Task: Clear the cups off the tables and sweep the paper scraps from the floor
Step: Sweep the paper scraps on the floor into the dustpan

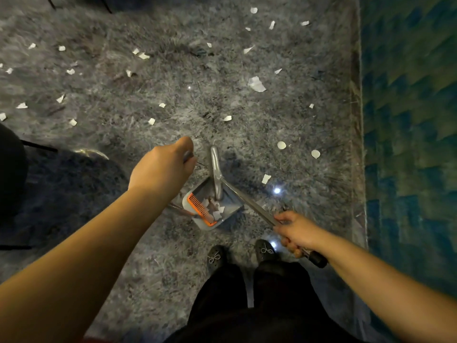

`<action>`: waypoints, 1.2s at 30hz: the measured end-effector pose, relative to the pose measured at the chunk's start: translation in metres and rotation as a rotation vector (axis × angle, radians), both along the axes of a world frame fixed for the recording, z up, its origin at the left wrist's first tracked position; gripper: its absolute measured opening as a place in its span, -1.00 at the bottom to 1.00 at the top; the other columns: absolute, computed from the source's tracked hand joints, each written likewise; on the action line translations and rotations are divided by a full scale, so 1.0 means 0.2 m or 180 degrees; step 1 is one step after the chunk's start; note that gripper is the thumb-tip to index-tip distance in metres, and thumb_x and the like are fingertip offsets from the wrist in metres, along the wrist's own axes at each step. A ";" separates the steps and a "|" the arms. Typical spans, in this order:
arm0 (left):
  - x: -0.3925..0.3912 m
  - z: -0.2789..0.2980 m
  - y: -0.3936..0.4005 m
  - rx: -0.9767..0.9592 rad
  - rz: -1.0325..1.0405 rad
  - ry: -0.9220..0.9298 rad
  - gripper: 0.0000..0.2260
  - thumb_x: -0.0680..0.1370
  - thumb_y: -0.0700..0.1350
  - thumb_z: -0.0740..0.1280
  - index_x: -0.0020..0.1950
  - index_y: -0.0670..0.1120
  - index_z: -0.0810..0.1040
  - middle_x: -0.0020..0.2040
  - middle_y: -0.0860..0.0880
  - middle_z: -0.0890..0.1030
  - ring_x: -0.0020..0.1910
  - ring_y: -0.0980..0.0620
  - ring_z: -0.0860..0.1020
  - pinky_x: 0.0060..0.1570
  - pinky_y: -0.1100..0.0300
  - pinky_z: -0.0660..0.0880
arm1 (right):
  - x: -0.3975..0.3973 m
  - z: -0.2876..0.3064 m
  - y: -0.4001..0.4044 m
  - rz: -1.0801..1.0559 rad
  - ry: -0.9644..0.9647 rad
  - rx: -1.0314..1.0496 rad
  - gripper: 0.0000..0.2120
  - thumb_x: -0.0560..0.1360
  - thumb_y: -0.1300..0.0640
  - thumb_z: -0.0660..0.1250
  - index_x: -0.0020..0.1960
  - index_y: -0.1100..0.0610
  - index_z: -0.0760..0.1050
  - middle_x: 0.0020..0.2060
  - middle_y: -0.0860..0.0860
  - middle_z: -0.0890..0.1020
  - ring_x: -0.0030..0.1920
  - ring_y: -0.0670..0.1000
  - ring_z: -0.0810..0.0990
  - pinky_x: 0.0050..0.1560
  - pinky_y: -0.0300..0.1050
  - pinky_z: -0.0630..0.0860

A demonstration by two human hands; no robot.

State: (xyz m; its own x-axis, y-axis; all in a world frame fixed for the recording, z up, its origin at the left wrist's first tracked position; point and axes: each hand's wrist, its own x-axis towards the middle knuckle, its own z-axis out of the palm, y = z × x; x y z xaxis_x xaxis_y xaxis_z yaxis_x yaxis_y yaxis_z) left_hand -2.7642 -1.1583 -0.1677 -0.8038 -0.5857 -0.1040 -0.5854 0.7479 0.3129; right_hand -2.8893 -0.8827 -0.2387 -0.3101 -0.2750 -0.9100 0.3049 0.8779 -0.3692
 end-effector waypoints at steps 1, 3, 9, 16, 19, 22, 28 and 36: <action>0.00 0.01 -0.01 0.0046 -0.0014 0.0019 -0.85 0.59 0.04 0.29 0.02 -0.02 0.41 -0.37 -0.06 0.45 -0.37 -0.18 0.47 -0.45 0.10 0.41 | 0.02 0.01 0.00 -0.0049 0.0039 -0.0035 -0.62 0.60 0.23 0.22 0.40 0.10 0.29 -0.42 0.11 0.43 -0.69 -0.10 0.32 -0.66 -0.34 0.26; 0.00 0.02 -0.01 0.0102 -0.0158 0.0058 -0.83 0.59 0.04 0.30 0.03 -0.03 0.42 -0.33 -0.11 0.50 -0.36 -0.18 0.48 -0.43 0.07 0.43 | 0.06 0.04 0.02 -0.0137 0.0137 -0.0091 -0.64 0.60 0.21 0.23 0.38 0.08 0.30 -0.42 0.10 0.44 -0.66 -0.09 0.34 -0.64 -0.31 0.28; -0.10 0.06 0.07 0.0113 -0.0690 0.0046 -0.83 0.60 0.03 0.28 0.08 -0.05 0.43 -0.29 -0.18 0.56 -0.33 -0.20 0.51 -0.43 0.09 0.39 | 0.07 0.09 0.13 -0.0543 0.0567 -0.0098 -0.75 0.59 0.20 0.24 0.26 0.04 0.36 -0.44 0.08 0.44 -0.61 -0.04 0.34 -0.62 -0.27 0.28; -0.35 0.08 0.11 0.0112 -0.1001 -0.0022 -0.81 0.60 0.06 0.26 0.10 -0.03 0.40 -0.29 -0.14 0.51 -0.28 -0.23 0.53 -0.38 0.06 0.42 | -0.11 0.06 0.35 -0.0836 0.0935 0.0077 -0.81 0.60 0.22 0.23 0.15 0.02 0.31 -0.43 0.11 0.43 -0.61 -0.03 0.32 -0.63 -0.34 0.25; -0.49 0.06 0.14 0.0023 -0.1188 -0.0005 -0.80 0.60 0.04 0.27 0.10 -0.05 0.42 -0.25 -0.15 0.53 -0.25 -0.24 0.54 -0.37 0.08 0.39 | -0.25 0.00 0.43 -0.0832 0.0953 0.0220 -0.81 0.59 0.19 0.25 0.13 0.01 0.31 -0.44 0.11 0.46 -0.66 -0.07 0.34 -0.66 -0.32 0.27; -0.65 0.04 0.17 -0.0052 -0.1322 -0.0068 -0.82 0.60 0.05 0.26 0.07 -0.03 0.40 -0.24 -0.08 0.53 -0.26 -0.21 0.52 -0.37 0.10 0.36 | -0.39 -0.04 0.47 -0.0815 0.0926 0.0269 -0.83 0.58 0.21 0.26 0.13 0.04 0.34 -0.40 0.11 0.49 -0.62 -0.04 0.38 -0.61 -0.26 0.32; -0.95 0.02 0.20 -0.0187 -0.1274 -0.0190 -0.82 0.61 0.05 0.28 0.05 -0.04 0.39 -0.41 0.07 0.28 -0.44 -0.06 0.31 -0.45 0.18 0.24 | -0.60 -0.11 0.43 -0.0293 0.0919 0.0378 -0.96 0.57 0.24 0.24 -0.05 0.15 0.38 -0.41 0.11 0.45 -0.52 0.03 0.44 -0.53 -0.24 0.35; -1.09 0.02 0.18 -0.0314 -0.1256 -0.0202 -0.83 0.60 0.06 0.28 0.03 -0.01 0.39 -0.41 0.03 0.33 -0.44 -0.09 0.38 -0.50 0.24 0.19 | -0.64 -0.12 0.31 -0.0450 0.0325 0.0169 -0.83 0.58 0.22 0.22 0.15 0.10 0.37 -0.45 0.11 0.48 -0.62 -0.03 0.40 -0.63 -0.29 0.32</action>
State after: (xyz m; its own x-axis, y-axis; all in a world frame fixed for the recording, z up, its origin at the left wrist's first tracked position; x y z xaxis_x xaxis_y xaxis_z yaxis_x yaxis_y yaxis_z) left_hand -2.9818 -1.1221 -0.1631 -0.9626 -0.2434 -0.1192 -0.2634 0.9435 0.2009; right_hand -3.0179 -0.8210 -0.2631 -0.4338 -0.1745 -0.8840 0.3899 0.8481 -0.3588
